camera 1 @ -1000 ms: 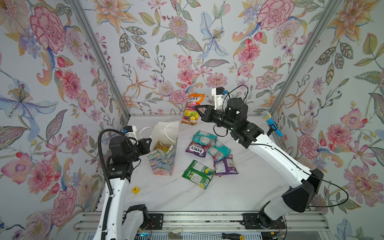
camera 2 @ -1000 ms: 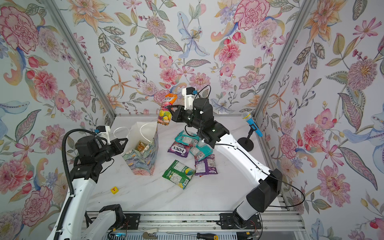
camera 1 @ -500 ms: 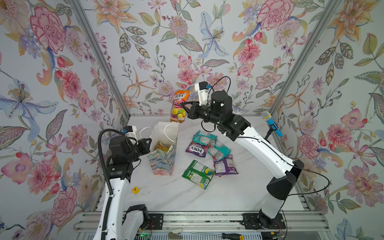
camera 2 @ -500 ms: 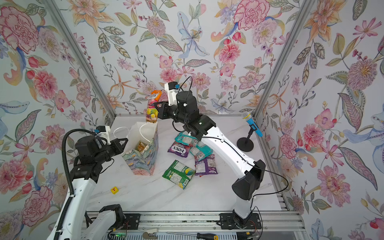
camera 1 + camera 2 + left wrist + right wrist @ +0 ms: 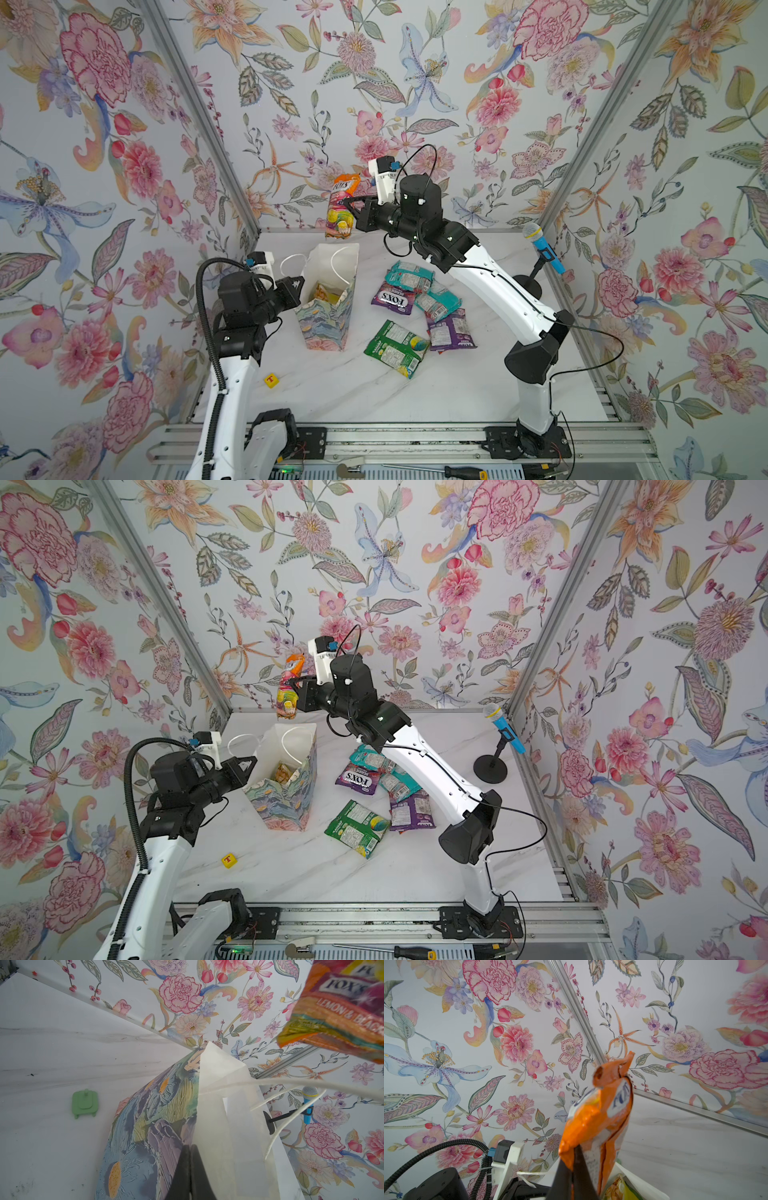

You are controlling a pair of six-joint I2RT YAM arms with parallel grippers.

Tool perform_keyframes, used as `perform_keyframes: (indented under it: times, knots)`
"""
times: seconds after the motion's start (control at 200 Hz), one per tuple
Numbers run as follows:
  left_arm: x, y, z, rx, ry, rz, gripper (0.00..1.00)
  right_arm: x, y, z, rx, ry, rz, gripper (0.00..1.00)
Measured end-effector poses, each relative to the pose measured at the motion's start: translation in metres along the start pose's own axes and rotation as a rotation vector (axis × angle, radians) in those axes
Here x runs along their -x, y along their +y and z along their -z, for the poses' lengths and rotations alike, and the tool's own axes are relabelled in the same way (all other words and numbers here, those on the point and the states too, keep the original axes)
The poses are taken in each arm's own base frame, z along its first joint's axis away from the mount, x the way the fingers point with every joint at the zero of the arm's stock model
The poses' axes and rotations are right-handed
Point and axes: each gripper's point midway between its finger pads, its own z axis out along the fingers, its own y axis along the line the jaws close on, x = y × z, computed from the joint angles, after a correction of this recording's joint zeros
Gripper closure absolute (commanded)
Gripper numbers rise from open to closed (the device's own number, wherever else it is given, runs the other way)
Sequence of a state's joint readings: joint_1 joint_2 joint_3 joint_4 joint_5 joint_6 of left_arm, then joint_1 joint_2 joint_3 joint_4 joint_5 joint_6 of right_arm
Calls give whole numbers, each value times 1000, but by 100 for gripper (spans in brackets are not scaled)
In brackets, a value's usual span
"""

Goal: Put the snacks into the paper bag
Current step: 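Carry the orange FOX'S packet above the paper bag opening with the right gripper, then lower the orange packet into the bag and open the right gripper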

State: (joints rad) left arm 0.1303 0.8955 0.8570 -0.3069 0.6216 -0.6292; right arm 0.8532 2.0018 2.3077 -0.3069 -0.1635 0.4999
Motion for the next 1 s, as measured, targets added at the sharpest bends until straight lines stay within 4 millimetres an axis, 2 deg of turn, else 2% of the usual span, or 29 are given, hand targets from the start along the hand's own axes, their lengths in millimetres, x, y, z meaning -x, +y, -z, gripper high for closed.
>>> perform_keyframes:
  times: [0.185, 0.41, 0.505, 0.741, 1.001]
  knots:
    - [1, -1, 0, -2, -4, -3, 99, -28, 2, -17, -11, 64, 5, 100]
    - [1, -1, 0, -5, -5, 1, 99, -44, 10, -20, -15, 102, 25, 100]
    - [2, -1, 0, -6, -7, 3, 99, -54, 6, -19, -34, 121, 33, 100]
    - [2, -1, 0, -6, -7, 3, 99, -78, -8, -9, -89, 185, 38, 100]
    - [2, -2, 0, -7, -9, 1, 99, -77, -5, 10, -99, 187, 40, 100]
